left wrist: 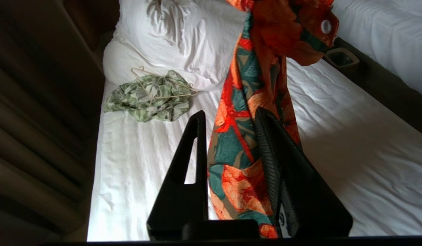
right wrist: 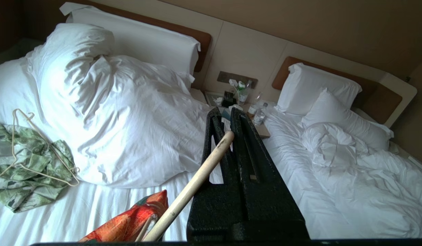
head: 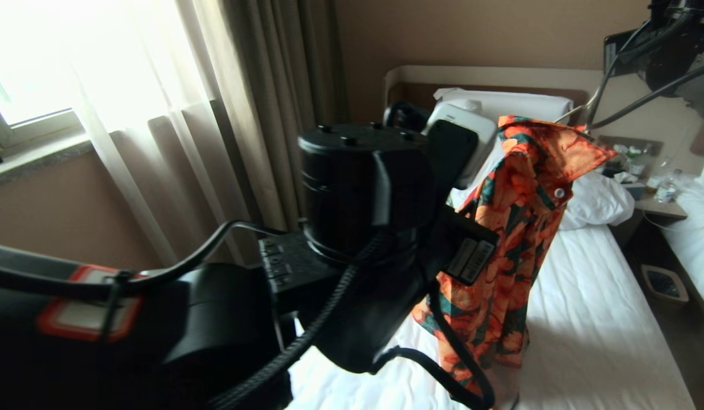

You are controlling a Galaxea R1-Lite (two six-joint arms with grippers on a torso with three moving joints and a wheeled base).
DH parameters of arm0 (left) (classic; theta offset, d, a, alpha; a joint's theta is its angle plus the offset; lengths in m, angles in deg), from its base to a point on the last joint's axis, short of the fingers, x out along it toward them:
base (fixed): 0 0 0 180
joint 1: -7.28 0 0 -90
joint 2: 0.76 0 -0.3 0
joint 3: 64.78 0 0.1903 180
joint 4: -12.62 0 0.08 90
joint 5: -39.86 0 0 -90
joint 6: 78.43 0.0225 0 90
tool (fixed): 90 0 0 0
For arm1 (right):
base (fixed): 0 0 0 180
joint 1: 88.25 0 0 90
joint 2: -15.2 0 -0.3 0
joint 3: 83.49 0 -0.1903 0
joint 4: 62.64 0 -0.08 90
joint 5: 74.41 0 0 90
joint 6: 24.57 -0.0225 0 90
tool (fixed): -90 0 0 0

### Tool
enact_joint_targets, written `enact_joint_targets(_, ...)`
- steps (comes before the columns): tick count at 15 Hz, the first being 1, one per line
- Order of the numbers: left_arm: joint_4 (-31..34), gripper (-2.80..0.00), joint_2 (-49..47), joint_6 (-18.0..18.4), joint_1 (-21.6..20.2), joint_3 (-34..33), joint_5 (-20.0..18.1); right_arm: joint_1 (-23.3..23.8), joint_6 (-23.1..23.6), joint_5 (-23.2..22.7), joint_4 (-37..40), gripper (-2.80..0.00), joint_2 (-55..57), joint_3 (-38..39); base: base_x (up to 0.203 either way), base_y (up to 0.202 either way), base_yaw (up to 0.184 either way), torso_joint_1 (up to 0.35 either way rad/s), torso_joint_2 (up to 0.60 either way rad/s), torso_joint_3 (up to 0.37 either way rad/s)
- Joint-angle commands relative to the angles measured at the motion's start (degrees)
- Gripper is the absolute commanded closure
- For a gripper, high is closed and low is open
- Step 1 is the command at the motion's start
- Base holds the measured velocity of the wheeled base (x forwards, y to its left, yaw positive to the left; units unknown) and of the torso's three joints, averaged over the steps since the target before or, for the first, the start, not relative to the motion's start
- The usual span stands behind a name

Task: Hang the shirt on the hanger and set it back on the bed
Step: Take the clothes hanger out of the clothes

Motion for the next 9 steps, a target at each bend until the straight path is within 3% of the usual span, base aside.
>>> enact_joint_targets(1,-0.3,-2.80,-7.3,1.5,0.8,4.7,1.2,0.0,0.0,0.2,-0.1,0.00,0.8,0.1,0.000,0.000,0.000,0.000,0.00,0.000)
enact_joint_targets(5,-2.0,-2.80,-17.1,7.7,1.0,15.7,7.4,0.1,-2.1,0.3,0.6,0.00,0.4,1.3,0.000,0.000,0.000,0.000,0.00,0.000)
enact_joint_targets(9,-4.4,-2.80,-25.5,9.7,1.0,29.5,10.1,0.2,-3.9,0.3,1.2,0.00,-0.6,2.9,0.000,0.000,0.000,0.000,0.00,0.000)
